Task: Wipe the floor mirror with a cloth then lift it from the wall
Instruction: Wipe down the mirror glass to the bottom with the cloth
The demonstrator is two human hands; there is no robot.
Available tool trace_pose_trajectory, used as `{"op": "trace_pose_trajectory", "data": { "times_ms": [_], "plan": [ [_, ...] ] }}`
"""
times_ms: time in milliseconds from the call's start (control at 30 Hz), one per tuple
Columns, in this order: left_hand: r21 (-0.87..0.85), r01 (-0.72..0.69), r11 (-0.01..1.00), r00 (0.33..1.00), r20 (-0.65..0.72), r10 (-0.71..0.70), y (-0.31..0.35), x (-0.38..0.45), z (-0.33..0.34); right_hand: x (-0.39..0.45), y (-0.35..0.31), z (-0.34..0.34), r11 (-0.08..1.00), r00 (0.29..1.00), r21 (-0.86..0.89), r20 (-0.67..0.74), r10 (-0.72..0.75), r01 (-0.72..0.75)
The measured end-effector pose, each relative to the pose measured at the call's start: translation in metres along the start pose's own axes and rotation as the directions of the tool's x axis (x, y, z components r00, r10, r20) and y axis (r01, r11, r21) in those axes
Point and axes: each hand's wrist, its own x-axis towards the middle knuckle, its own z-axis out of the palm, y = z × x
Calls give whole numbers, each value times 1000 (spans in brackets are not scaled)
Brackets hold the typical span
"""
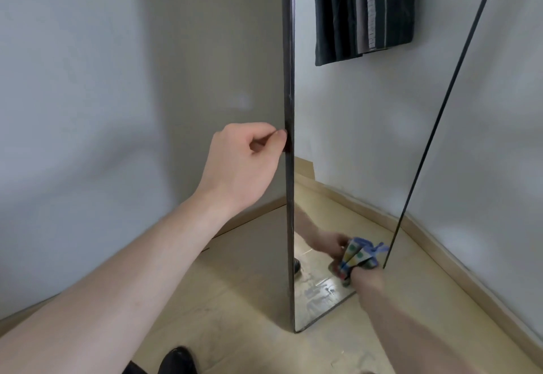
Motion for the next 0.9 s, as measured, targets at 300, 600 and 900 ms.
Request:
{"op": "trace_pose_trajectory", "data": {
  "times_ms": [300,600,900],
  "plan": [
    [13,-29,1000,999,-23,29,1,10,4,123,-44,-35,996,992,23,-89,91,-89],
    [-5,-15,1000,1000,14,15,6,-3,2,-19,17,17,998,993,-35,105,48,-45],
    [-16,22,1000,999,45,-21,14,-23,-7,-79,58,74,988,936,34,326,133,-152]
  ]
}}
